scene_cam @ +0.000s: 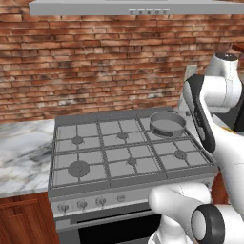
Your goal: Retrieve the frozen meat and place it in the pot on a burner. Then turn the burner on.
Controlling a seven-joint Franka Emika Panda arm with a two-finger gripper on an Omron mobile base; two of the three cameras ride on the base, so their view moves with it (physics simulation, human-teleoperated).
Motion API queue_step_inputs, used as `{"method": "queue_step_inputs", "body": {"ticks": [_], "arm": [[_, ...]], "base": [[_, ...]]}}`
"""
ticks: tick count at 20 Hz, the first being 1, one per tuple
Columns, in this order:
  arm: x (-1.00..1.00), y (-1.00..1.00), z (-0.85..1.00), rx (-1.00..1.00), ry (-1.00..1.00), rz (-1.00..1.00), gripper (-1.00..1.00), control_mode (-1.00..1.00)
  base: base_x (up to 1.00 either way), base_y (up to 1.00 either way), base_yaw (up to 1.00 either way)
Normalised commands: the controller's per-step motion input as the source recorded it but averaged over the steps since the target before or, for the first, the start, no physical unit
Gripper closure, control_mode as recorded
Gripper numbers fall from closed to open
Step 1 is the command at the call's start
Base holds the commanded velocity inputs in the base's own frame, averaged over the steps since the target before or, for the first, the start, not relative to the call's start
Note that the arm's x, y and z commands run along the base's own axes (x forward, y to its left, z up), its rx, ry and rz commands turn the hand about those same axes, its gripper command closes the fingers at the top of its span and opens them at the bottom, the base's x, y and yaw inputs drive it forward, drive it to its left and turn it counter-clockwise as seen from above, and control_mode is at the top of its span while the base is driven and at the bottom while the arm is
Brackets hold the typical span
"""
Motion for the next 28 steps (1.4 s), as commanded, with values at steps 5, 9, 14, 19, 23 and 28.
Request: {"method": "queue_step_inputs", "body": {"ticks": [5,9,14,19,23,28], "arm": [[-0.34,-0.61,0.24,0.01,-0.03,-0.15,-1.0,-1.0],[-0.13,-0.23,-0.03,0.0,0.0,-0.07,-1.0,-1.0],[0.0,-0.44,-0.18,0.01,0.02,-0.01,-1.0,-1.0],[0.0,-0.53,-0.13,0.08,0.11,-0.01,-1.0,-1.0],[0.0,-0.19,-0.16,0.0,0.02,0.0,-1.0,-1.0],[0.0,-0.08,-0.28,0.0,0.0,0.0,-1.0,-1.0]], "base": [[0.0,0.0,0.0],[0.0,0.0,0.0],[0.0,0.0,0.0],[0.0,0.0,0.0],[0.0,0.0,0.0],[0.0,0.0,0.0]]}}
